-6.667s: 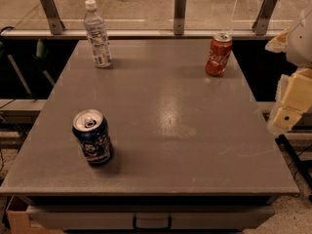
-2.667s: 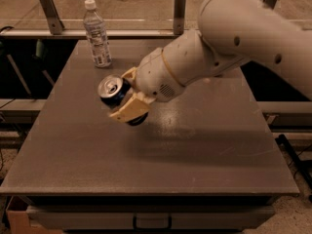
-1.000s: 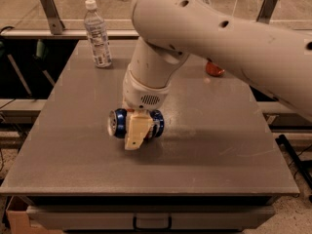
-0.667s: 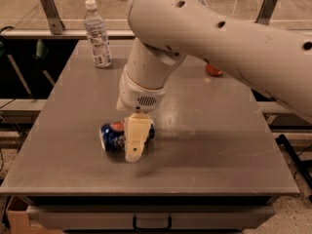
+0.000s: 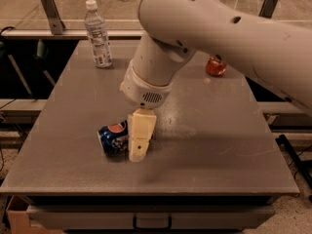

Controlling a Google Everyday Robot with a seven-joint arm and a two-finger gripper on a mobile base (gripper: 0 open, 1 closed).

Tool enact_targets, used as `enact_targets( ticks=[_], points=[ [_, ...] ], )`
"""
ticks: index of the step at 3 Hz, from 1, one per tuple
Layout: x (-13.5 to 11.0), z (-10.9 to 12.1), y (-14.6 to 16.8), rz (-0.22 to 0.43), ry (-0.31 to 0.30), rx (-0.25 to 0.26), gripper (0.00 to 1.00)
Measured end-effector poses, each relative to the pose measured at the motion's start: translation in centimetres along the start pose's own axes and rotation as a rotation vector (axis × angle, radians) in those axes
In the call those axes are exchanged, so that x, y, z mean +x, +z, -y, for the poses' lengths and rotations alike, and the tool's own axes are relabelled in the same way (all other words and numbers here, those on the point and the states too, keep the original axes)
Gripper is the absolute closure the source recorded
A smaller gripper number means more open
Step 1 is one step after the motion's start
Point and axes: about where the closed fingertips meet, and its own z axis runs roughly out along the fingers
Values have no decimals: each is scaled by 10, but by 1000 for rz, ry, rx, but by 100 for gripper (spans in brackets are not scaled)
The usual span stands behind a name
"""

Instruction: Knock pepsi can over

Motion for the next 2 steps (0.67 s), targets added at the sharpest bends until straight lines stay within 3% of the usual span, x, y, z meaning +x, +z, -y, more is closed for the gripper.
enact_targets(
  ticks=[1, 2],
  points=[
    [21, -3, -24, 60, 60, 47, 0],
    [63, -11, -73, 167, 153, 145, 0]
  ],
)
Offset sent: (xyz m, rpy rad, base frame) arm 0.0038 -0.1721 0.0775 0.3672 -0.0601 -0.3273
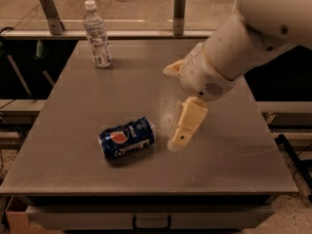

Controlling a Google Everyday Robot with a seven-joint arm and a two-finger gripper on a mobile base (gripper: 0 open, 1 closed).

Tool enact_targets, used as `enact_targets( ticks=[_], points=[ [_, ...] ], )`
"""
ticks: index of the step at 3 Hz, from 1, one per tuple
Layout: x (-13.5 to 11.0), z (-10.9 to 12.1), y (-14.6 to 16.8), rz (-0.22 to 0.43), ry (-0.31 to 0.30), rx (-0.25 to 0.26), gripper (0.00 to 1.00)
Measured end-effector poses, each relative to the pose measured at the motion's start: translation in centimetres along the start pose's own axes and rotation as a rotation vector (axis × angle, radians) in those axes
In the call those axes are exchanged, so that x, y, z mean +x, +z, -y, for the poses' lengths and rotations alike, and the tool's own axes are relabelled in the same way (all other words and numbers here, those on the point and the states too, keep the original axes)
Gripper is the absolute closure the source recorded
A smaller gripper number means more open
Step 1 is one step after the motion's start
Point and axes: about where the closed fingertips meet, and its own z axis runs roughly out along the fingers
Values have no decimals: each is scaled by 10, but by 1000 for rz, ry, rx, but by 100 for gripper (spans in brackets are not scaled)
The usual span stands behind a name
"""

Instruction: Knock pepsi can over

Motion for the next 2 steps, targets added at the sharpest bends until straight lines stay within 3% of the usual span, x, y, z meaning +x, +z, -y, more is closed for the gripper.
enact_targets(
  ticks=[1, 2],
  points=[
    [25, -1, -60, 122, 60, 105, 0],
    [19, -8, -73, 180, 82, 121, 0]
  ],
)
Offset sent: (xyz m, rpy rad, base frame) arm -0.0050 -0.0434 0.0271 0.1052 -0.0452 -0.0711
